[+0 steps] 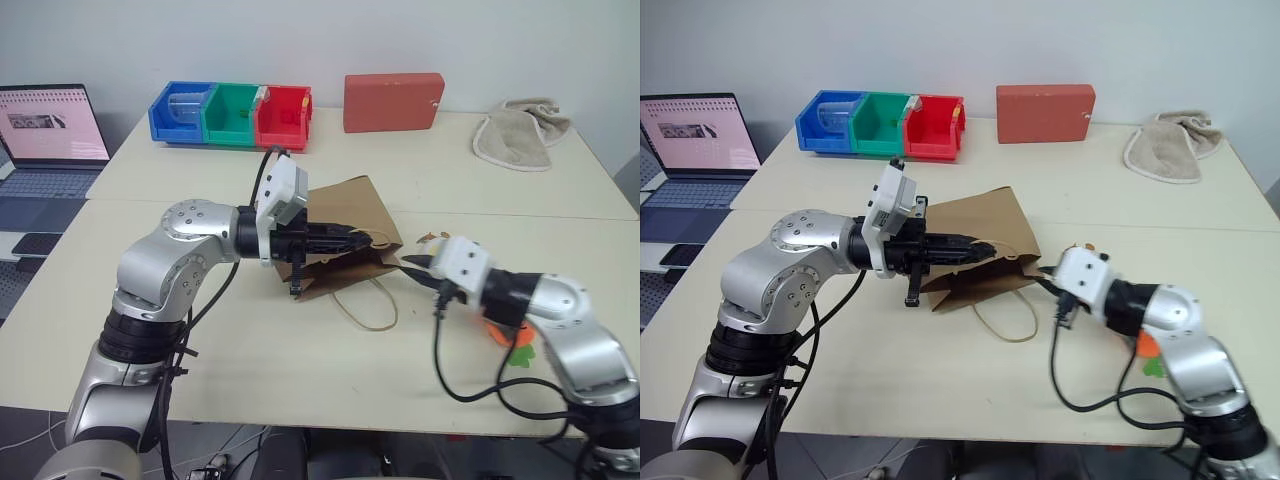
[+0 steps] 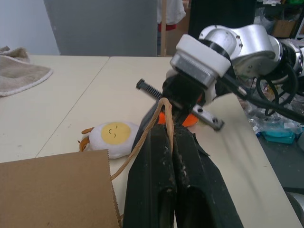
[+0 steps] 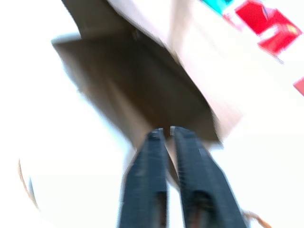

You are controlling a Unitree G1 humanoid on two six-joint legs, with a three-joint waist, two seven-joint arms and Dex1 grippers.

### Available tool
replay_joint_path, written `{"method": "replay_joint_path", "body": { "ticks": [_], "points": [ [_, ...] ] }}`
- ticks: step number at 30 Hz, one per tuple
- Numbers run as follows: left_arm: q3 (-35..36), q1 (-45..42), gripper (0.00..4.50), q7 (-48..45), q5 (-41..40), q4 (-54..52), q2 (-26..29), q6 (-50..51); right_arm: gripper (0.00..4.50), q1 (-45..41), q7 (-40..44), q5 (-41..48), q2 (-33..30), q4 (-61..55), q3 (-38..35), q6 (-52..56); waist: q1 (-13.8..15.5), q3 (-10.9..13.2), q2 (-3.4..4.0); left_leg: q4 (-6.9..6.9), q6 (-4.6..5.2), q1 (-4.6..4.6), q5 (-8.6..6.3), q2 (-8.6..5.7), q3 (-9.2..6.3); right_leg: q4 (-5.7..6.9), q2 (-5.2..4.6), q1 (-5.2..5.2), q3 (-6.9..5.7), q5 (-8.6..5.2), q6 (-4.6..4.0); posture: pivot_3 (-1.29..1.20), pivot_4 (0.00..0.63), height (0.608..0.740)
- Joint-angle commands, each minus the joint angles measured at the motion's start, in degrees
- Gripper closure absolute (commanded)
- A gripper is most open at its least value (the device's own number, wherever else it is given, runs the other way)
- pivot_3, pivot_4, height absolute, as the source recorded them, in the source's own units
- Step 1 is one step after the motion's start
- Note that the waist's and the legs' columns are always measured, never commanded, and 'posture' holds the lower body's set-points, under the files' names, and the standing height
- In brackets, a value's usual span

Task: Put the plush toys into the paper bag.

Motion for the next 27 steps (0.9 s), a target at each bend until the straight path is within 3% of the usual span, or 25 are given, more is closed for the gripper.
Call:
{"method": "replay_joint_path", "body": {
  "ticks": [1, 5, 12, 22, 25, 27],
  "points": [
    [0.9, -1.1, 4.50, -0.3, 0.0, -0.3, -0.1, -1.1, 2.52, 1.8, -0.9, -4.1, -3.9, 2.9, -1.4, -6.6, -0.1, 0.0, 0.00, 0.00, 0.00, 0.01, 0.00, 0.00, 0.01, 0.01, 0.00, 0.00, 0.00, 0.00, 0.00, 0.00, 0.150, 0.740],
    [1.1, -1.0, 4.50, -0.8, 0.2, 0.0, 0.5, -1.4, 1.16, 4.8, -4.1, -9.9, -5.5, 4.9, 1.1, -8.8, -0.2, 0.0, 0.00, -0.02, 0.00, 0.03, 0.00, 0.01, 0.03, 0.02, 0.02, -0.01, 0.02, -0.02, -0.03, 0.00, 0.150, 0.740],
    [1.4, -1.8, 4.50, -1.1, 0.2, 0.4, 0.9, -1.2, 1.16, 3.1, -8.2, -15.6, -3.5, 10.5, 4.6, -12.5, -0.2, 0.0, 0.00, 0.02, 0.00, 0.02, 0.00, 0.00, 0.05, 0.02, 0.02, -0.01, 0.05, -0.02, -0.03, 0.00, 0.150, 0.740],
    [1.6, -2.0, 4.50, -1.1, -0.2, 0.0, 1.8, -0.5, 4.48, 0.2, -9.4, -21.0, -4.5, 17.9, 7.0, -21.4, -0.2, 0.0, 0.00, 0.01, 0.00, 0.01, 0.00, 0.00, 0.03, 0.02, 0.02, -0.01, 0.05, -0.02, -0.03, 0.00, 0.150, 0.740],
    [1.8, -2.2, 4.50, -1.0, -0.3, 0.1, 1.9, -0.4, 4.48, -1.1, -9.3, -21.3, -5.1, 20.0, 6.8, -25.4, -0.2, 0.0, 0.00, 0.03, 0.00, 0.02, 0.00, -0.01, 0.05, 0.02, 0.02, 0.01, 0.07, -0.01, -0.02, 0.00, 0.150, 0.740],
    [1.8, -2.3, 4.50, -1.0, -0.3, 0.4, 1.9, -0.4, 4.48, -1.7, -4.6, -17.0, -6.8, 18.6, 6.1, -29.8, -0.2, 0.0, 0.00, 0.04, 0.00, 0.02, 0.00, -0.01, 0.05, 0.02, 0.02, 0.01, 0.07, -0.01, -0.02, 0.00, 0.150, 0.740]
  ]
}}
